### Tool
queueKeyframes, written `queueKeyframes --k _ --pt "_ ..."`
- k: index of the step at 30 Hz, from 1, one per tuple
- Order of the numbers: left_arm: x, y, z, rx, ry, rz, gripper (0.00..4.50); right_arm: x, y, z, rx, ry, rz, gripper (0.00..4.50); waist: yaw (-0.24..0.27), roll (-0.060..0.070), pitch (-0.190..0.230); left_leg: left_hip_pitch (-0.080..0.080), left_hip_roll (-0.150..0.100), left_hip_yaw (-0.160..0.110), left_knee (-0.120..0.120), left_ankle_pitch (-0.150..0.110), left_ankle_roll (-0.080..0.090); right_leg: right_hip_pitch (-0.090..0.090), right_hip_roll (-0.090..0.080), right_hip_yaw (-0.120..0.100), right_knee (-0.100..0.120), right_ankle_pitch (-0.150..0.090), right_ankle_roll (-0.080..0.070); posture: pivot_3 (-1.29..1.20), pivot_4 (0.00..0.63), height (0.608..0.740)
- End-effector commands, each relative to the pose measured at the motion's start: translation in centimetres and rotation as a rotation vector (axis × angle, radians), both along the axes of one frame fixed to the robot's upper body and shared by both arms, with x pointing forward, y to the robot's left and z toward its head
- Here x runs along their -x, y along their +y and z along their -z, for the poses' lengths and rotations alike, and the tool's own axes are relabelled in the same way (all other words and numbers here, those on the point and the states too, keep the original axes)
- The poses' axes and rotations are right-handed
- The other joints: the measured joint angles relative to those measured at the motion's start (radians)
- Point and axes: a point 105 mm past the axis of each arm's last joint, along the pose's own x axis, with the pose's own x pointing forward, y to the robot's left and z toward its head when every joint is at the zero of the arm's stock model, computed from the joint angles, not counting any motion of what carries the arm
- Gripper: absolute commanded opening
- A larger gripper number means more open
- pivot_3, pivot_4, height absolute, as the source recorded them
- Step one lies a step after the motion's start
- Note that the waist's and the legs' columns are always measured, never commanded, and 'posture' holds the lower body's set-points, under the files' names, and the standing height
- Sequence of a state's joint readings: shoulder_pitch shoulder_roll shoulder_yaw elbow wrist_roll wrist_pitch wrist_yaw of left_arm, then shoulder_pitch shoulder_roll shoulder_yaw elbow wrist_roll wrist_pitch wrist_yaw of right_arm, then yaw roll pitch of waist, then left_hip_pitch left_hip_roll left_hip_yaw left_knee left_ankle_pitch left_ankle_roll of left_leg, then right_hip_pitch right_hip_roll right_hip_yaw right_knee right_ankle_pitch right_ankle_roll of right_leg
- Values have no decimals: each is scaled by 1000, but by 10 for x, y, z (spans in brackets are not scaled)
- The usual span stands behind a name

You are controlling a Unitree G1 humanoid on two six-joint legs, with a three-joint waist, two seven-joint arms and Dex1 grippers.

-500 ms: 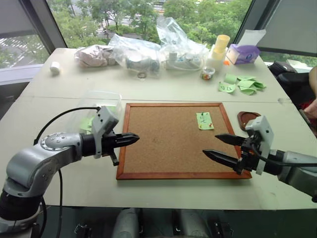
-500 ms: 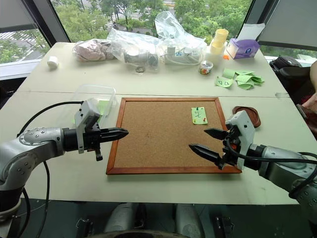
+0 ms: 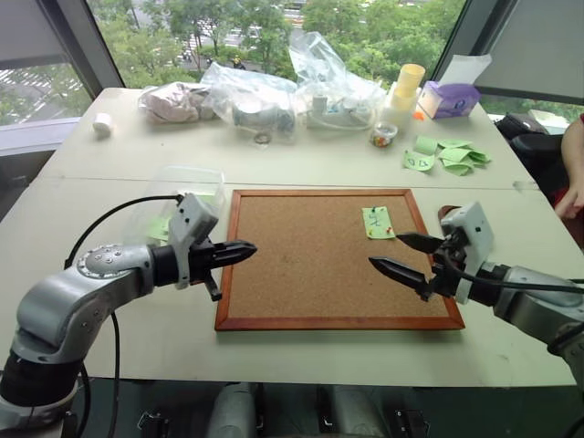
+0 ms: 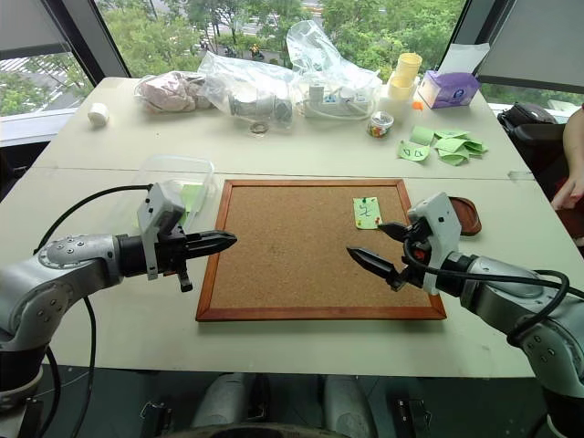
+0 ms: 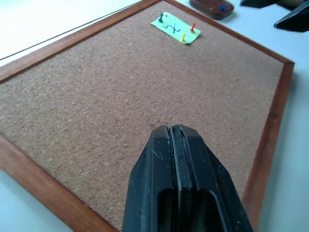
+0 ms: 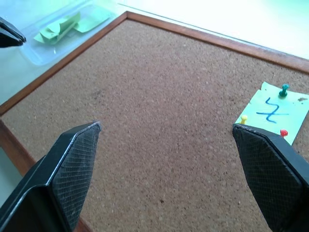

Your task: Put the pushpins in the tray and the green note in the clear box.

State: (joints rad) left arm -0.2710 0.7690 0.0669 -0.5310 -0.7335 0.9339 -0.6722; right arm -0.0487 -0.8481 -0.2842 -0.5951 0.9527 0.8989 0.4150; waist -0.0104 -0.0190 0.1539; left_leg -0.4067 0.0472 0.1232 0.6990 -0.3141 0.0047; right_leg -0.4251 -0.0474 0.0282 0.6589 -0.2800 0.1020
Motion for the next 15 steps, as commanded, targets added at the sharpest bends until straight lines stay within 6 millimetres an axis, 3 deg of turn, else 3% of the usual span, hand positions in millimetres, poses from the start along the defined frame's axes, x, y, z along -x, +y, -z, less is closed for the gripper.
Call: queueKeyframes --k 1,5,7,15 --pt "-10 -2 -12 -35 -83 -13 53 -12 -8 -14 -2 -92 58 4500 0 0 0 0 0 0 0 0 0 0 0 0 0 0 0 0 150 735" --pt "-20 -18 -34 14 -142 49 53 -23 -11 -24 -50 -116 99 4500 1 0 0 0 0 0 0 0 0 0 0 0 0 0 0 0 150 735" --pt "-25 -30 -34 -4 -164 95 53 -33 -18 -30 -51 -139 163 4500 0 0 0 0 0 0 0 0 0 0 0 0 0 0 0 0 150 735" --pt "-51 -49 6 -168 -139 172 53 -65 -30 -36 -29 -165 288 4500 -3 0 0 0 -2 2 0 0 0 -1 1 0 0 0 0 0 150 735"
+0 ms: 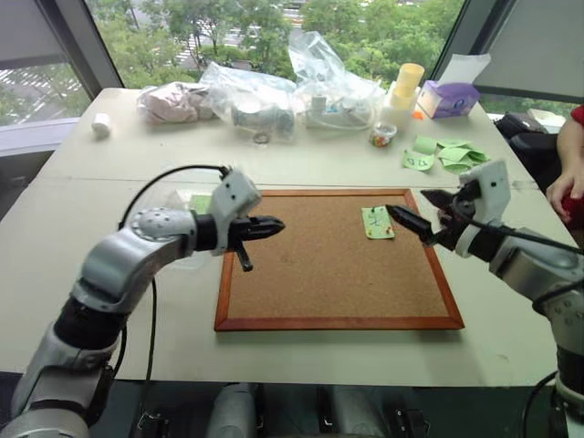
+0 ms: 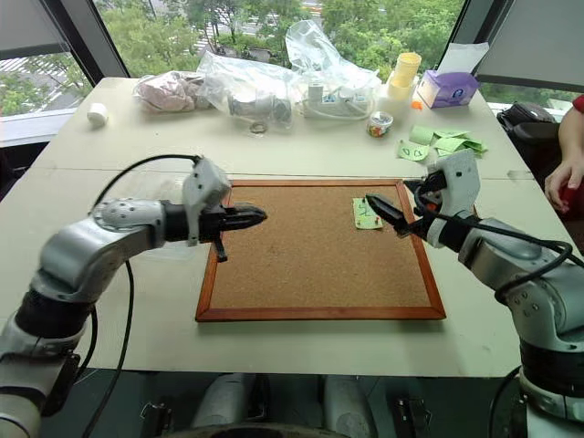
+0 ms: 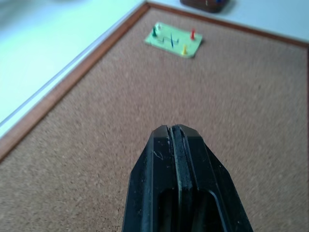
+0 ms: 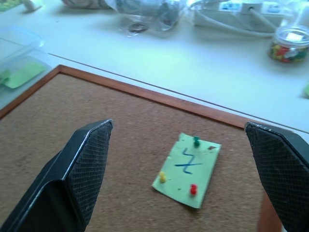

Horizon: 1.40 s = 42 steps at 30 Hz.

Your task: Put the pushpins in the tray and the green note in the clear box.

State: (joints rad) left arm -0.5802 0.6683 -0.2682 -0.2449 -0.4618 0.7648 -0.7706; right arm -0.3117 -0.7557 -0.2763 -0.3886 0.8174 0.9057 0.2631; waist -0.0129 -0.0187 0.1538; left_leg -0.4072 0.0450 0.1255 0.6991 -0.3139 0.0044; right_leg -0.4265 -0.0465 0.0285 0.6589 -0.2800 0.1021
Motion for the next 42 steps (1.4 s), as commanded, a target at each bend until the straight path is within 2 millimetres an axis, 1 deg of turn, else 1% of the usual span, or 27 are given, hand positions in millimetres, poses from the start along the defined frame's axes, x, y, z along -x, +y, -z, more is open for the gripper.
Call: queueKeyframes --k 1,3,4,6,8,13,15,23,26,33,36,42 --pt "-7 -3 1 -38 -41 29 53 -10 2 -3 8 -21 17 4500 -1 0 0 0 0 0 0 0 0 0 0 0 0 0 0 0 150 735" --pt "-8 -5 9 -60 -14 44 53 -18 5 4 14 -2 11 4500 0 0 0 0 1 0 0 0 0 -1 0 0 0 0 0 0 150 735" --pt "-8 -7 14 -76 2 51 53 -25 5 12 19 20 15 4500 0 0 0 0 1 0 0 0 0 -1 0 0 0 0 0 0 150 735" --pt "-13 -6 27 -124 21 26 53 -36 9 23 6 47 6 4500 0 0 0 0 1 1 0 0 0 -1 0 0 0 0 0 0 150 735" --pt "-18 -4 33 -148 29 2 53 -43 12 29 2 54 -8 4500 0 0 0 0 0 2 0 0 0 -1 0 0 0 0 0 0 150 735" --pt "-13 -3 39 -157 53 15 53 -56 22 47 58 68 -55 4500 0 0 0 -1 2 1 0 0 0 -1 0 0 0 0 0 0 150 735" --pt "-10 -5 39 -146 59 20 53 -62 22 53 90 67 -51 4500 0 0 0 -1 2 1 0 0 0 -1 0 0 1 0 0 0 150 735" --pt "-3 -9 39 -131 75 20 53 -74 24 63 125 55 -60 4500 -1 0 0 0 2 1 0 0 0 -1 -1 0 1 0 0 0 150 735" --pt "0 -9 42 -132 88 19 0 -79 25 68 118 62 -57 3615 -1 0 0 0 2 1 0 0 0 -1 -1 0 2 0 0 0 150 735" --pt "1 -9 45 -138 96 9 0 -81 26 73 110 71 -62 54 -2 1 0 0 2 2 0 0 0 -1 -1 0 2 0 0 0 150 735" --pt "1 -8 45 -140 97 3 0 -82 24 72 101 65 -47 54 -2 1 0 0 3 2 0 0 0 -1 -1 0 2 0 0 0 150 735" --pt "2 -6 51 -156 111 -3 0 -83 21 60 76 0 -13 54 -2 1 0 1 3 2 0 0 0 -1 -1 0 3 0 0 0 150 735"
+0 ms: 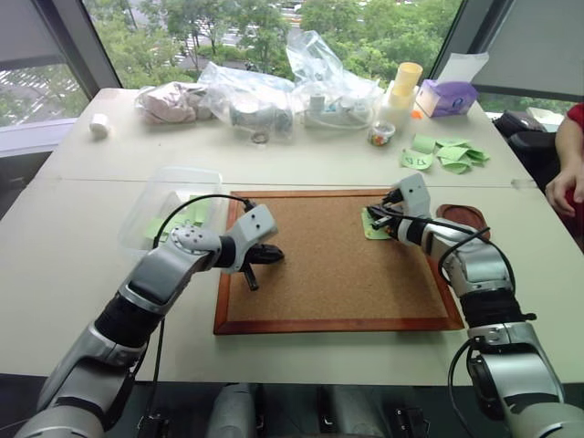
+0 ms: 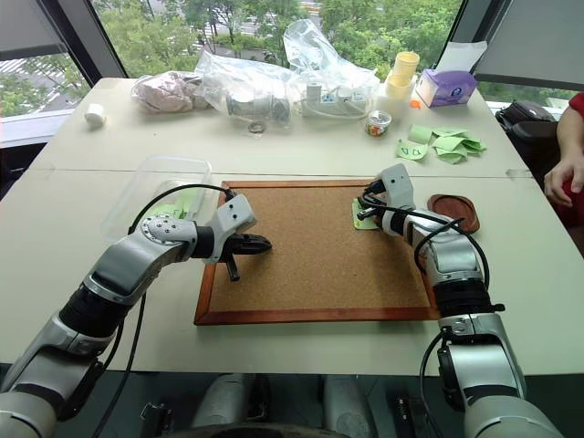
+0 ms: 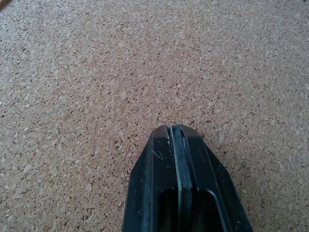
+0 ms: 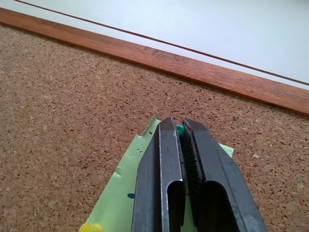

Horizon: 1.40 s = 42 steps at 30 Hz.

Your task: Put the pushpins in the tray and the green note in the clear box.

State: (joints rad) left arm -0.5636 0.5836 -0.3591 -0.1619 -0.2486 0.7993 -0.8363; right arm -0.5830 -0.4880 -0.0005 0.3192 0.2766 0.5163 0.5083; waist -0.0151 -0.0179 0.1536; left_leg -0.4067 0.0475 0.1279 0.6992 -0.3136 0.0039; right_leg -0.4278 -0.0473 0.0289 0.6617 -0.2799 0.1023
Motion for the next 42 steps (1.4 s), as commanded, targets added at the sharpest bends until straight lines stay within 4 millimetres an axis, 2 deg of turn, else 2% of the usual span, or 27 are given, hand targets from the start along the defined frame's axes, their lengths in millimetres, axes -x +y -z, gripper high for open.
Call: queueKeyframes --k 1,6,18,27,31,37,42 --pt "4 -1 6 -15 21 8 0 -4 -3 -29 -27 -127 22 54 0 0 0 0 0 0 0 0 0 0 0 0 0 0 0 0 150 735" --pt "6 -2 9 -15 36 20 0 -8 -10 -39 -49 -181 65 54 -1 0 0 0 0 0 0 0 0 0 0 0 0 0 0 0 150 735" --pt "8 -4 10 -11 42 32 0 -7 -13 -39 -85 -173 94 54 -1 0 0 0 0 0 0 0 0 0 0 0 0 0 0 0 150 735" --pt "7 -5 10 -8 40 37 0 1 -1 -26 -111 -112 36 54 -1 0 0 0 0 0 0 0 0 0 0 0 0 0 0 0 150 735" --pt "8 -6 10 -6 39 42 0 -2 -3 -37 -249 -130 76 54 -1 0 0 0 0 0 0 0 0 0 0 0 0 0 0 0 150 735" --pt "10 -7 10 -6 40 49 0 -3 -11 -49 -230 -196 107 54 0 1 0 0 0 0 0 0 0 0 -1 0 0 0 0 0 150 735" --pt "10 -8 10 -6 40 52 0 -2 -13 -49 -245 -195 111 54 0 1 0 0 0 0 0 0 0 0 0 0 0 0 0 0 150 735"
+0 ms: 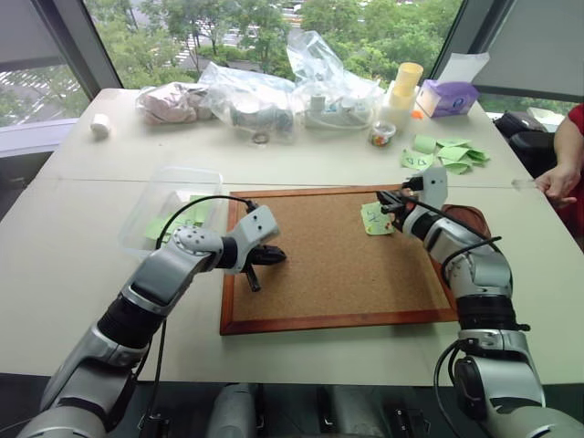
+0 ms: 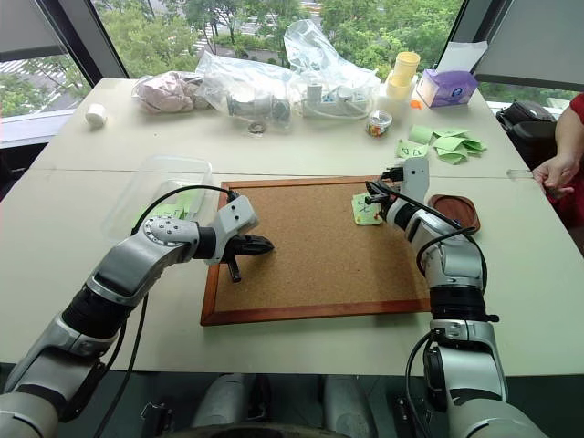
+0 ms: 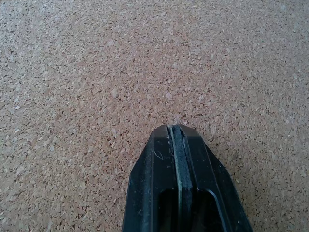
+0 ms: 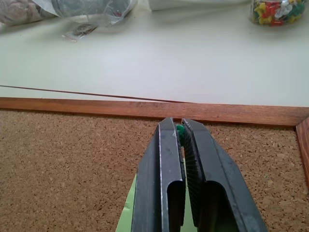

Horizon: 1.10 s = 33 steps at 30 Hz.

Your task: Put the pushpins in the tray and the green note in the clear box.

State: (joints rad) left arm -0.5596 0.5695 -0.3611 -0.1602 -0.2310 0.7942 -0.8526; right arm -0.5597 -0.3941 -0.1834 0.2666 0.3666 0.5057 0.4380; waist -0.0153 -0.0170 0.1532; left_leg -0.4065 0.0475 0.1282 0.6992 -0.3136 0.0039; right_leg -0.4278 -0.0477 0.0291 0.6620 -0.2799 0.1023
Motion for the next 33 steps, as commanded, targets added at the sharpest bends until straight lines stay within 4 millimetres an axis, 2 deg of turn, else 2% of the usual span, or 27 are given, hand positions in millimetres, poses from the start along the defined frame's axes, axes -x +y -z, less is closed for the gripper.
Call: queueKeyframes --k 1,4,6,8,11,16,21,26,27,28,29,33 --pt "8 -5 8 -7 36 38 0 0 -4 -27 -4 -94 11 54 0 0 0 0 0 0 0 0 0 0 0 0 0 0 0 0 150 735" --pt "9 -5 8 -6 35 38 0 1 -20 -33 -5 -118 91 54 0 0 0 0 0 0 0 0 0 0 0 0 0 0 0 0 150 735" --pt "8 -4 5 -1 25 37 0 5 -57 -37 103 -129 248 54 2 0 0 0 0 0 0 0 0 0 0 0 0 0 0 0 150 735" --pt "7 -3 1 1 14 37 0 12 -84 -37 171 -115 360 54 6 0 0 0 0 0 0 0 0 0 -1 0 0 0 0 0 150 735" --pt "5 0 -2 -7 0 36 0 21 -112 -31 233 -64 465 54 2 0 0 0 0 0 0 0 0 0 -1 0 0 0 0 0 150 735" --pt "1 6 -4 -22 -13 30 0 28 -127 -18 248 23 510 54 -8 3 -1 3 0 2 -1 1 -1 0 1 3 1 0 0 0 150 735" --pt "-1 6 -4 -27 -16 31 0 28 -127 -7 179 87 494 54 -3 3 -1 2 0 2 -1 1 -1 0 1 3 1 0 0 0 150 735" --pt "1 4 -3 -26 -13 37 0 29 -132 6 181 148 528 54 -3 3 -1 2 0 2 -1 1 -1 0 1 3 1 0 0 0 150 735" --pt "1 5 -3 -27 -14 37 0 30 -134 7 182 151 537 697 -3 3 -1 2 0 2 -1 1 -1 0 1 3 1 0 0 0 150 735" --pt "1 5 -3 -30 -15 37 0 30 -135 7 182 154 543 967 -3 3 -1 2 0 2 -1 1 -1 0 1 3 1 0 0 0 150 735" --pt "1 6 -4 -33 -17 37 0 30 -135 8 182 155 544 1427 -3 3 -1 2 0 2 -1 1 -1 0 1 3 1 0 0 0 150 735" --pt "0 9 -5 -44 -25 37 0 31 -136 9 181 157 546 3467 -4 3 -1 2 0 2 -1 1 -1 0 1 3 1 0 0 0 150 735"
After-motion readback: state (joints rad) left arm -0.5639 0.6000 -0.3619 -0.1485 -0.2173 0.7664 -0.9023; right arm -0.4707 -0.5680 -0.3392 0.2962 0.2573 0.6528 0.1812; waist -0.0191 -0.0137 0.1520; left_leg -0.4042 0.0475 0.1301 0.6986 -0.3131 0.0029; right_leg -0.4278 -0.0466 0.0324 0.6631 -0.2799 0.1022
